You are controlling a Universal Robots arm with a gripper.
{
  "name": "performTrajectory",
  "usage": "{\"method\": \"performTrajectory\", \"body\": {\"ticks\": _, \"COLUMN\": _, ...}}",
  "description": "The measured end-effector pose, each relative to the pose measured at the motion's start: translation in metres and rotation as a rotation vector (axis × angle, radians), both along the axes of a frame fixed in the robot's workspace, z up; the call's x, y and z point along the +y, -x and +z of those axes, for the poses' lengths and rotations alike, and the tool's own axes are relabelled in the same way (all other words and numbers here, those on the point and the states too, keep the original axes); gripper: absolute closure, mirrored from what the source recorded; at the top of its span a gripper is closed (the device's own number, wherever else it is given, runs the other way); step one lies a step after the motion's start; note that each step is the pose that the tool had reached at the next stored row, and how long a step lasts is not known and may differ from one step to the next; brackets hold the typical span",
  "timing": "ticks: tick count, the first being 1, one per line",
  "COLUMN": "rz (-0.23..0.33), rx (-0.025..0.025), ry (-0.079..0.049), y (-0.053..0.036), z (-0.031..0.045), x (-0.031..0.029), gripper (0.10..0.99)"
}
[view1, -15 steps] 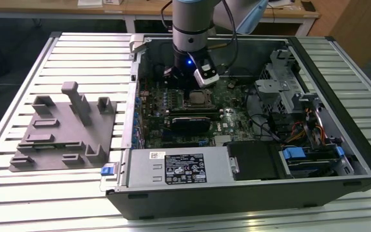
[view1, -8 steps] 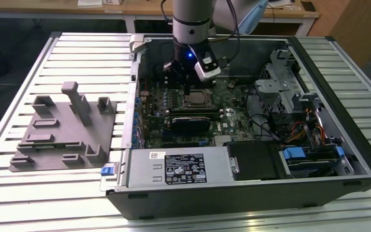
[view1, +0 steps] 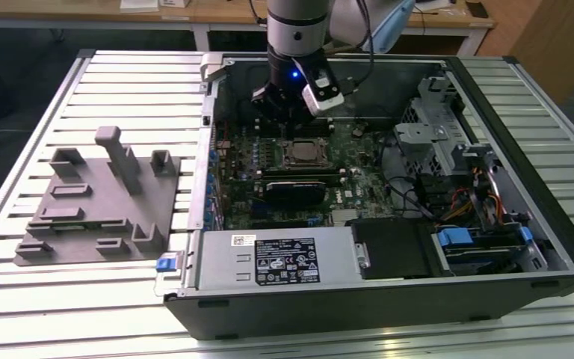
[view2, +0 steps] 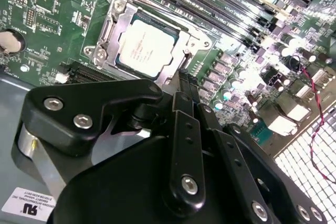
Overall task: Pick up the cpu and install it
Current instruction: 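Close the cpu cover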
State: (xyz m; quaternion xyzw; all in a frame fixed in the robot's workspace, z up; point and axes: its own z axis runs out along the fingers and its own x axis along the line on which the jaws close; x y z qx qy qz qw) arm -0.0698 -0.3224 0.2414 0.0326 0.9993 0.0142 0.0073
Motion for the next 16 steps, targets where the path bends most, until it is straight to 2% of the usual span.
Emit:
{"method": "performTrajectory", "body": {"ticks": 4, "rz": 0.000, "rx": 0.0003, "ry": 0.000, "y": -0.0038, "z": 0.0002, "x": 0.0000, "gripper": 0.980}}
{"method": "performTrajectory", "body": {"ticks": 11, "rz": 0.000, "rx": 0.0010, "ry": 0.000, "y": -0.0314, "z": 0.0001, "x": 0.0000, "gripper": 0.980}}
{"method": "performTrajectory", "body": {"ticks": 14, "rz": 0.000, "rx": 0.0012, "ry": 0.000, "y": -0.0335, "z": 0.0008, "x": -0.0001, "gripper": 0.980}}
{"method": "performTrajectory", "body": {"ticks": 16, "rz": 0.000, "rx": 0.0012, "ry": 0.000, "y": -0.0336, "z": 0.0038, "x": -0.0001, "gripper": 0.980}}
